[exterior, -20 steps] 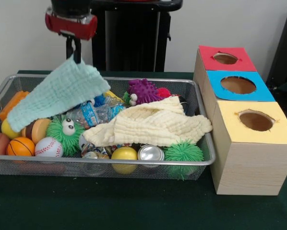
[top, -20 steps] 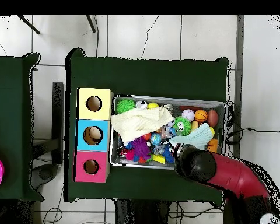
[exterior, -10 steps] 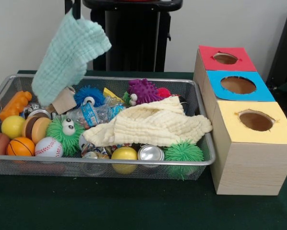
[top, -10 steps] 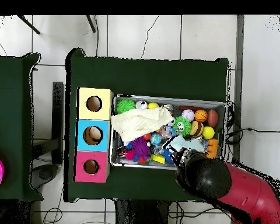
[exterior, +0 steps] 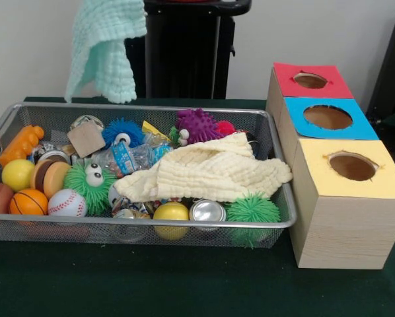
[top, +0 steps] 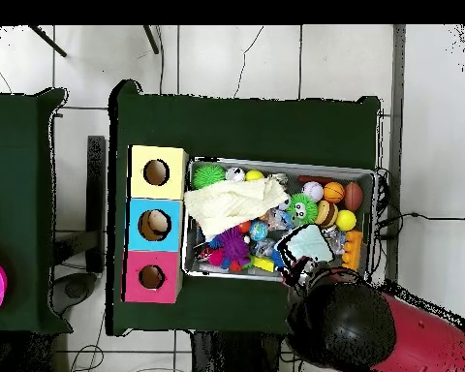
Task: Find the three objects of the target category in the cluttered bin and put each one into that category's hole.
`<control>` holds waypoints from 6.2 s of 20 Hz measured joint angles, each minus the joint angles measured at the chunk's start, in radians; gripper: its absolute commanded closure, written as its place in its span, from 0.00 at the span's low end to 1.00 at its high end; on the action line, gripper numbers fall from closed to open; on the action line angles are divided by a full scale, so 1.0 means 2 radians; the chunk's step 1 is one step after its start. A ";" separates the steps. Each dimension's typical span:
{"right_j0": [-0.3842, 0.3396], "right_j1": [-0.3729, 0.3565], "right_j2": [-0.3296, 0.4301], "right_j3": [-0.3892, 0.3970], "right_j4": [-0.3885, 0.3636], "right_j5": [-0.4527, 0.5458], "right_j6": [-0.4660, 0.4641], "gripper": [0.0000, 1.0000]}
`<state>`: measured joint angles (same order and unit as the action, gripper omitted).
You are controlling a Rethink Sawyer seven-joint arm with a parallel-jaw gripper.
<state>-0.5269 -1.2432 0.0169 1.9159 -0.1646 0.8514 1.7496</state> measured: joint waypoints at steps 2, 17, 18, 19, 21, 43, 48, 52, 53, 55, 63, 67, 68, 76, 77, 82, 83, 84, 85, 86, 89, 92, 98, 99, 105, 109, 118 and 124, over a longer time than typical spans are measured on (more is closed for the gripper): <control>0.003 -0.007 0.000 0.000 0.002 0.005 0.000 1.00; 0.031 -0.013 -0.002 0.011 0.010 0.008 0.000 1.00; 0.037 -0.011 -0.002 0.015 0.011 0.008 0.000 1.00; 0.040 -0.010 -0.002 0.017 0.012 0.008 0.000 1.00; 0.046 -0.008 -0.003 0.021 0.013 0.007 0.000 1.00; 0.081 0.037 -0.017 0.035 0.033 -0.037 0.000 1.00; 0.081 0.049 -0.018 0.034 0.036 -0.043 0.000 0.00; 0.083 0.053 -0.020 0.034 0.036 -0.043 0.000 0.00; 0.083 0.055 -0.020 0.034 0.036 -0.044 0.000 0.00; 0.083 0.058 -0.020 0.034 0.036 -0.046 0.000 0.00; 0.083 0.067 -0.020 0.037 0.036 -0.068 0.000 0.00; 0.083 0.069 -0.020 0.039 0.037 -0.076 0.000 0.00; 0.083 0.069 -0.021 0.039 0.036 -0.076 0.000 0.00; 0.079 0.091 -0.022 0.038 0.036 -0.117 0.000 0.00; 0.078 0.095 -0.022 0.038 0.036 -0.124 0.000 0.00; 0.071 0.137 -0.022 0.038 0.036 -0.184 0.000 0.00; 0.068 0.155 -0.022 0.038 0.036 -0.208 0.000 0.00; 0.067 0.164 -0.022 0.038 0.036 -0.219 0.000 0.00; 0.067 0.169 -0.022 0.038 0.036 -0.224 0.000 0.00; 0.067 0.173 -0.022 0.038 0.036 -0.230 0.000 0.00; 0.065 0.199 -0.022 0.038 0.036 -0.252 0.000 0.00; 0.062 0.215 -0.021 0.038 0.036 -0.256 0.000 0.00; 0.057 0.227 -0.022 0.038 0.037 -0.256 0.000 0.00; 0.057 0.228 -0.022 0.038 0.037 -0.256 0.000 0.00; 0.057 0.230 -0.022 0.038 0.037 -0.256 0.000 0.00; 0.058 0.240 -0.025 0.037 0.037 -0.256 0.000 0.00; 0.070 0.284 -0.036 0.027 0.037 -0.275 0.000 0.00; 0.075 0.301 -0.040 0.023 0.037 -0.294 0.000 0.00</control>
<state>-0.3764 -0.6415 -0.0629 1.9613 -0.0907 0.2637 1.7496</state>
